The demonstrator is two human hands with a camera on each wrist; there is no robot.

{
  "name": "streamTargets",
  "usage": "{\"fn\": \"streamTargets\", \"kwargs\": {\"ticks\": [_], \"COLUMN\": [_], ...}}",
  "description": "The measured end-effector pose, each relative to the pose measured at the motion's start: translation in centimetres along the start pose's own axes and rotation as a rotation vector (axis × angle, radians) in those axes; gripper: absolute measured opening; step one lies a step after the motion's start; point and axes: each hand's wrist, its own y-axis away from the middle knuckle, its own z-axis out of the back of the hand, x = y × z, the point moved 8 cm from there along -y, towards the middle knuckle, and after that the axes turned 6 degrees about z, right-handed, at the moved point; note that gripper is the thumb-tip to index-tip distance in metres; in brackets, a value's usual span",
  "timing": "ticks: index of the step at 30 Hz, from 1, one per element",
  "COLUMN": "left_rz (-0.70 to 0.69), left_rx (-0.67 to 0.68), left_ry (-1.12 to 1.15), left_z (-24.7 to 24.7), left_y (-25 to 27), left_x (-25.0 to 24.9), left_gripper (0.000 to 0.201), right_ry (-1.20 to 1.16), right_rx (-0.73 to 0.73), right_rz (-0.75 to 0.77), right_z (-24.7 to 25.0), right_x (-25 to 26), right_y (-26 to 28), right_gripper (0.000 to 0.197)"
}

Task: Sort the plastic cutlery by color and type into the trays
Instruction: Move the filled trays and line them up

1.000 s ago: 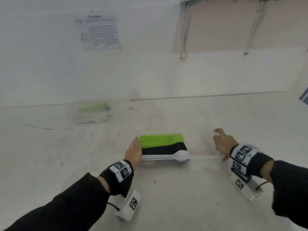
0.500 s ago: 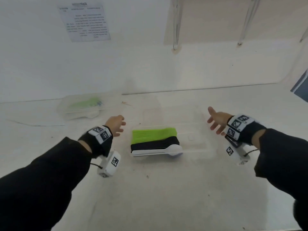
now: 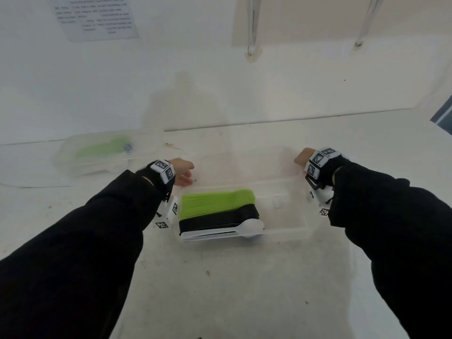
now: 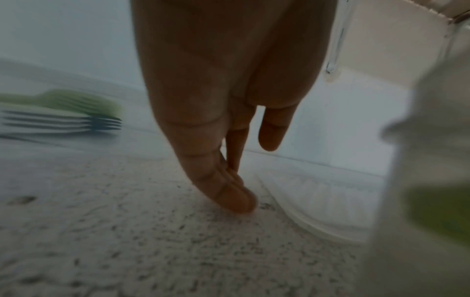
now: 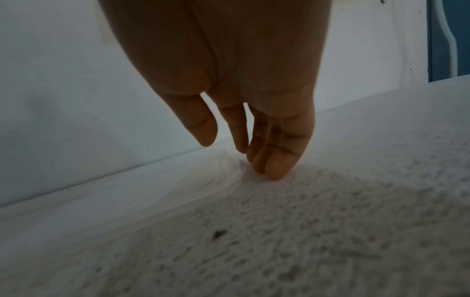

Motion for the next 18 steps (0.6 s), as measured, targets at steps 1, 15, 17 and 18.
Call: {"fn": "streamTargets", "kwargs": {"ticks": [1,15,17,18], "left_rz": [-0.013,-0.473,-0.578,-0.609], "left_rx": [0.018,-0.21,-0.281,-0.294], "left_ry": [0.009,0.276,0.302,0.305], "left_z": [-0.4,4.7,5.2,5.1], "left_y": [-0.1,4.7,7.1,8.0], "left_x": [-0.1,-1.4,-0.7,-0.1], "left_gripper": [0.027,0.034,0.028,0.031], "right_ry": [0.043,-0.612,-0.774,-0.786], "right_rx": [0.03,-0.298,-0.35,-0.38], "right_rz": [0.043,0.123,0.203,0.245], "right_z": [-0.6,5.3,5.9,6.0], "right_x": [-0.4,4.0,3.7,3.5], "right_y": [-1.0,6.0,7.9,9.1], "right_gripper": [0.048,0.018,0.027,0.03]}}
